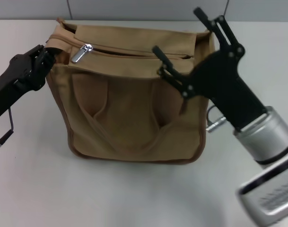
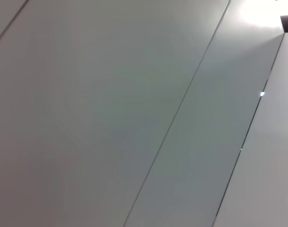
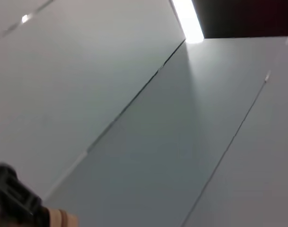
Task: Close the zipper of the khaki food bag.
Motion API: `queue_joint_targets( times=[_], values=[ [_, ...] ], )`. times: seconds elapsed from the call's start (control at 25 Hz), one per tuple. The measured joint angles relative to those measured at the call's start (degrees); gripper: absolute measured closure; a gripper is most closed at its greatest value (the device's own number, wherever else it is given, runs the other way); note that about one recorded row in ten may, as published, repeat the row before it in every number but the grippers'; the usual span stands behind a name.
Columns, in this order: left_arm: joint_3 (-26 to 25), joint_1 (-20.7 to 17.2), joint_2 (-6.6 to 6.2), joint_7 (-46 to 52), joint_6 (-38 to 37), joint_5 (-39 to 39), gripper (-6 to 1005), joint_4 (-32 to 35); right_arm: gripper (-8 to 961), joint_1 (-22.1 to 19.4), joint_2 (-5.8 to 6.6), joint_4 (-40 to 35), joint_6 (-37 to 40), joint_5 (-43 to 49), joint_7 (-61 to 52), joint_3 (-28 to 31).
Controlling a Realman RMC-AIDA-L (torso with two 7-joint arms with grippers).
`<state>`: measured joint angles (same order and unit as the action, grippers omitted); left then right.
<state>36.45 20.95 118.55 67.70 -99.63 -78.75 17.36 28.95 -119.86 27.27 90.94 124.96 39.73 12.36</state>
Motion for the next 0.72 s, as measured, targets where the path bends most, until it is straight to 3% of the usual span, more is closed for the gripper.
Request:
queue_joint_targets(
  times=[0.2, 0.72],
  values=[
    [0.2, 0.2, 0.05, 2.5, -0.7, 0.0, 977, 0.2, 144, 0.2, -0.02, 2.2, -1.0, 0.3, 9.4, 0.5],
    [0.2, 2.4, 0.25, 7.4, -3.2, 0.3, 977, 0.6, 143, 1.9, 0.02, 1.2, -5.6, 3.9, 12.5, 0.5]
  ],
)
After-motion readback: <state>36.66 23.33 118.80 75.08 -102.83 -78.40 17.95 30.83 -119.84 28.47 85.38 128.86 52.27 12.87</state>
